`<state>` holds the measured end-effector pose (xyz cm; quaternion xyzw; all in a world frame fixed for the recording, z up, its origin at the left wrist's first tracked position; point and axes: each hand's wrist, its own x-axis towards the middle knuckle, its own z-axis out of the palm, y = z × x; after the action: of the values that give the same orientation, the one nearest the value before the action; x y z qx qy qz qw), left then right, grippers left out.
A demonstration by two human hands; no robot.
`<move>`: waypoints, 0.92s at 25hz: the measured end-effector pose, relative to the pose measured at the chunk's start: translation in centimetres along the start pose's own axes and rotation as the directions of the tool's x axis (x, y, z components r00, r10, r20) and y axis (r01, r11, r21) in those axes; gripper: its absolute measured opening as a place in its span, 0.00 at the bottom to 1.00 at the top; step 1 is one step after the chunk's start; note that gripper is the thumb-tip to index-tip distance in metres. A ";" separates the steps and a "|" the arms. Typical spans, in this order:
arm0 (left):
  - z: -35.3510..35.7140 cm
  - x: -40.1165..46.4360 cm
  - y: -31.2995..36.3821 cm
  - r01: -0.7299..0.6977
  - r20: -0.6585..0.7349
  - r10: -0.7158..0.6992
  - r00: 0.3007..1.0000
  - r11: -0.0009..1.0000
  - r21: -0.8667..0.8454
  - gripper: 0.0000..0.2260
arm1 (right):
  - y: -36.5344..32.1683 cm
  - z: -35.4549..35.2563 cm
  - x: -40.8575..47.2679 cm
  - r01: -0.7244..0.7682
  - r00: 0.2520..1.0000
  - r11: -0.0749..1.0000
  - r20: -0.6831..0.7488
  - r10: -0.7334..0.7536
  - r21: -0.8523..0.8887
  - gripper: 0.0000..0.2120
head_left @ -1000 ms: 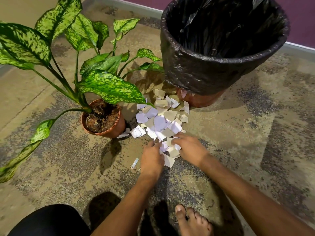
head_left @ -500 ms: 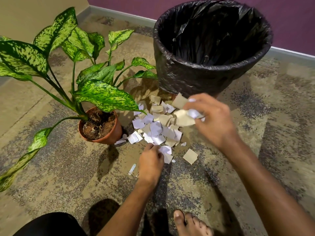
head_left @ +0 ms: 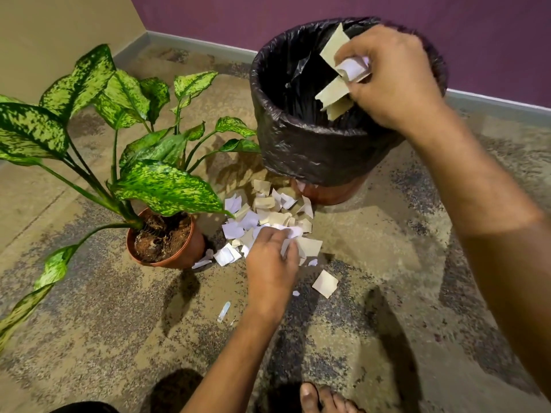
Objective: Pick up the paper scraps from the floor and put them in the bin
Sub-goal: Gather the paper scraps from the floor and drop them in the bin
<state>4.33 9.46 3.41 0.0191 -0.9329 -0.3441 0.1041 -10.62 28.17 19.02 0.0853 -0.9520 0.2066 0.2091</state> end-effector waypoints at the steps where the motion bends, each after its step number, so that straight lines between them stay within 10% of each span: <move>1: -0.4 0.6 0.6 -0.054 -0.054 0.053 0.997 0.998 -0.024 0.08 | 0.3 0.2 0.3 -0.018 0.999 1.000 0.047 0.018 0.000 0.21; 5: -2.6 3.0 3.8 -0.257 -0.272 0.209 0.940 0.954 -0.157 0.06 | 0.9 0.7 -0.2 -0.050 0.988 0.994 0.148 0.035 0.096 0.33; 11: -5.4 8.3 10.8 -0.449 -0.465 0.347 0.815 0.884 -0.127 0.07 | 0.6 -0.1 -4.7 0.017 0.941 0.947 -0.324 0.093 0.321 0.16; 17: -4.9 15.0 14.5 -0.399 -0.263 0.399 0.879 0.915 0.053 0.16 | 0.7 -0.6 -11.0 0.038 0.848 0.951 -0.514 0.133 0.308 0.10; 23: -0.8 6.8 11.2 -0.559 -0.392 0.460 0.797 0.808 -0.189 0.12 | 2.3 6.9 -19.2 -0.020 0.996 0.982 -0.079 0.035 0.185 0.14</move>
<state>-1.78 16.75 12.51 -0.1941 -0.8100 -0.4296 0.3488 3.53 28.76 4.19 0.0826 -0.9205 0.3000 0.2362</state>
